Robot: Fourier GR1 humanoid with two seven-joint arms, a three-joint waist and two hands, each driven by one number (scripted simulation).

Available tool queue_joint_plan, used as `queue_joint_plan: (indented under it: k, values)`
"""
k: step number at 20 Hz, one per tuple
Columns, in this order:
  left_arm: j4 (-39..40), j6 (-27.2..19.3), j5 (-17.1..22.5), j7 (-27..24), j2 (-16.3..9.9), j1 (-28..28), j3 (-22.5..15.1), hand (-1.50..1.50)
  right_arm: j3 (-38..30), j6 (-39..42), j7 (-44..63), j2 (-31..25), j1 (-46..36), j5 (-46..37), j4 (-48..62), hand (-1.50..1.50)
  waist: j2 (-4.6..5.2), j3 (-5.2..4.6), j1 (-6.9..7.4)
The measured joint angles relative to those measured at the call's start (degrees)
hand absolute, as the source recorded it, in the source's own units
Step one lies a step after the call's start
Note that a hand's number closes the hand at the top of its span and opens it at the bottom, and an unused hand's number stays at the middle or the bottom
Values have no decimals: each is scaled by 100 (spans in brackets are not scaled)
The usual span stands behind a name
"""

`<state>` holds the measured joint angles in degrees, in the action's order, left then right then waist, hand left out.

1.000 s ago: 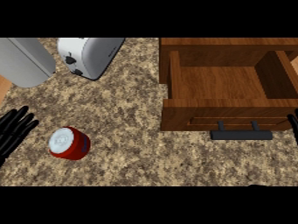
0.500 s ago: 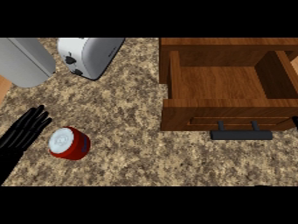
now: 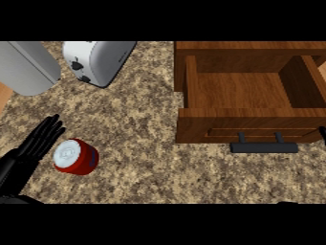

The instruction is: Pick up the can, place it into the drawer and close the drawer

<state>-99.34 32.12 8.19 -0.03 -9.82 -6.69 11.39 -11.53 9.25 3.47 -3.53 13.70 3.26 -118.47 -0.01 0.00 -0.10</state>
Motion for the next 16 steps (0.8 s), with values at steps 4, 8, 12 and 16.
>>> queue_joint_plan:
  k: [4, 8, 12, 16]
  values:
    - [656, 85, -264, -561, -88, 140, 135, -150, -6, 95, -168, 47, 90, -43, 112, -150, -1, -2, -4]
    - [1287, 104, -523, -1015, -197, 356, 221, -150, -59, 128, -242, 45, 4, -76, 252, -150, 1, -1, -5]
    - [1823, 75, -804, -1489, -271, 434, 257, -150, -72, 209, -308, 78, 84, -73, 239, -150, 0, -1, -6]
    - [2313, 159, -921, -1879, -456, 562, 363, -150, -133, 171, -306, 66, -123, -97, 397, -150, 1, 0, -2]
